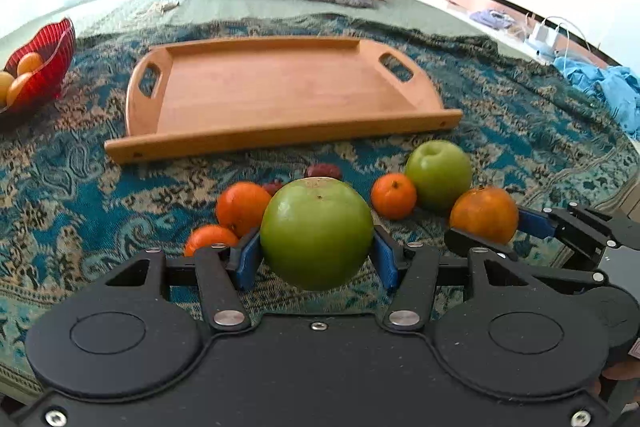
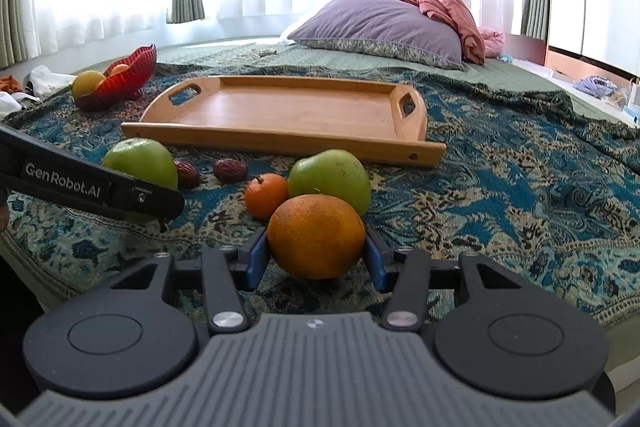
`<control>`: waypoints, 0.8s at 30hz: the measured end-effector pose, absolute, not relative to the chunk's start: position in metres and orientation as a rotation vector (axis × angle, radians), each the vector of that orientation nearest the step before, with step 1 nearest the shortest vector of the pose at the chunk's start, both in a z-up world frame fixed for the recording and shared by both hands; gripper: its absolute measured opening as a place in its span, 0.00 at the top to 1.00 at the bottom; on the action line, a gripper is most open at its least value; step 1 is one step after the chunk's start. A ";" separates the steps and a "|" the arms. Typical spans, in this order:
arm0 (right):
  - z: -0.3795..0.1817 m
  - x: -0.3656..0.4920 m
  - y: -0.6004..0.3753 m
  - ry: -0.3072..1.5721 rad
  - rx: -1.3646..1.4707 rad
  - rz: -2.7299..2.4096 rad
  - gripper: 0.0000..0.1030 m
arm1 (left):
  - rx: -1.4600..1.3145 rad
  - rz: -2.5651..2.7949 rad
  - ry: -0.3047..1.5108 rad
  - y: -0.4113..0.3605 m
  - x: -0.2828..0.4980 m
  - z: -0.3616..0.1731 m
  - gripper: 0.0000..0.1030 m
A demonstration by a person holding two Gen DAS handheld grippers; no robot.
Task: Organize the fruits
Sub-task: 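Grasp the large green apple with the left tool while the right tool grasps the large orange, then carry the green apple and orange over the wooden tray with both tools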
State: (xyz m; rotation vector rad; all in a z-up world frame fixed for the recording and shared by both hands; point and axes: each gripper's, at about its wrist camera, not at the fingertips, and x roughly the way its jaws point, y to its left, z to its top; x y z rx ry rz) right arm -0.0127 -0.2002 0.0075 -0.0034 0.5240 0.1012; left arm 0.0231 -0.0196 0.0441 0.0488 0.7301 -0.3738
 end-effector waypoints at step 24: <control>0.032 -0.001 -0.205 0.468 0.049 0.124 0.48 | 0.009 -0.309 0.672 0.001 0.033 0.065 0.47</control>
